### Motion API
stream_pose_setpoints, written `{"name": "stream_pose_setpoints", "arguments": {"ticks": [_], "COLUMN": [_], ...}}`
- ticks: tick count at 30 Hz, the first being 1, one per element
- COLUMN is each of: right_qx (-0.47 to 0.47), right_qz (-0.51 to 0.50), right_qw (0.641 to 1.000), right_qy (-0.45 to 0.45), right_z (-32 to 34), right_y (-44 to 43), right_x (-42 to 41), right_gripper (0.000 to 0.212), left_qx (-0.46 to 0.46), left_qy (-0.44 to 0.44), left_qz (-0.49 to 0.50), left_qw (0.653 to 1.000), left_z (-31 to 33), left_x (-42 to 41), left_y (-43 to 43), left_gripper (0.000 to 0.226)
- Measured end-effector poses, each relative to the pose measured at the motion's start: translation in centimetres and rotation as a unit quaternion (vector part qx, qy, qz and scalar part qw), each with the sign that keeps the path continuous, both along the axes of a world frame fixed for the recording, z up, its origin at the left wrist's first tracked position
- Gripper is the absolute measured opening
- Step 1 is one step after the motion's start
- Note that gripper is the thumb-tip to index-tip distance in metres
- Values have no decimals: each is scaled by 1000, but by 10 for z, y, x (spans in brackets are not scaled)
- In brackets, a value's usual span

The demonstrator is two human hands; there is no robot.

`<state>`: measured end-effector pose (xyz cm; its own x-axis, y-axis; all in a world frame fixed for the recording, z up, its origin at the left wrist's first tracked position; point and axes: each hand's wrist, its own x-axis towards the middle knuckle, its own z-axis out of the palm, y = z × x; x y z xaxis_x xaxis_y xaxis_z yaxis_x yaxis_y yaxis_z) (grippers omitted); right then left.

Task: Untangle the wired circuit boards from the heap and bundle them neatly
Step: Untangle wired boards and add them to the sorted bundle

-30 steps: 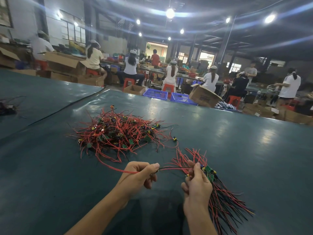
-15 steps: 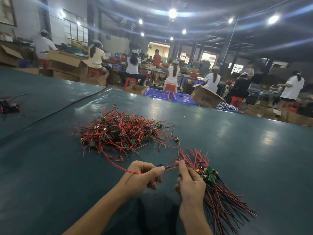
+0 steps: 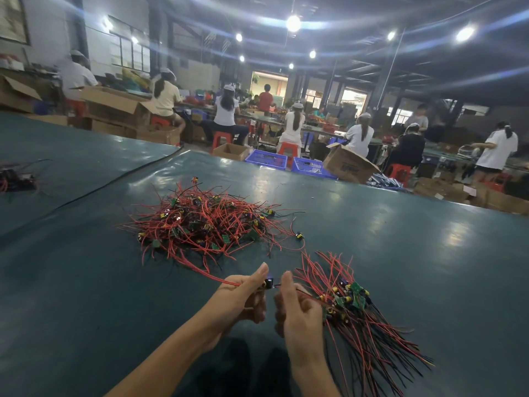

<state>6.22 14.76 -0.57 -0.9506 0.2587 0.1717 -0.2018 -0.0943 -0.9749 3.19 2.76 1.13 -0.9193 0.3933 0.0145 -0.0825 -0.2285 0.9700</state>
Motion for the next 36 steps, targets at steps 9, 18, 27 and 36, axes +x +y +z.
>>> {"name": "stream_pose_setpoints", "arguments": {"ticks": [9, 18, 27, 36], "right_qx": [-26, -347, -371, -325], "right_qz": [-37, -65, -109, -117], "right_qw": [987, 922, 913, 930], "right_qy": [-152, -156, -127, -127], "right_z": [4, 9, 10, 8], "right_y": [-2, 30, 46, 44], "right_x": [-1, -8, -6, -7], "right_gripper": [47, 45, 36, 24], "left_qx": [-54, -401, -609, -574], "left_qy": [-48, 296, 124, 129], "left_qz": [-5, 308, 330, 368], "left_qw": [997, 810, 711, 720], "left_z": [-2, -30, -50, -52], "left_x": [-4, -34, -69, -74], "left_y": [0, -35, -90, -95], "left_gripper": [55, 8, 57, 29]}}
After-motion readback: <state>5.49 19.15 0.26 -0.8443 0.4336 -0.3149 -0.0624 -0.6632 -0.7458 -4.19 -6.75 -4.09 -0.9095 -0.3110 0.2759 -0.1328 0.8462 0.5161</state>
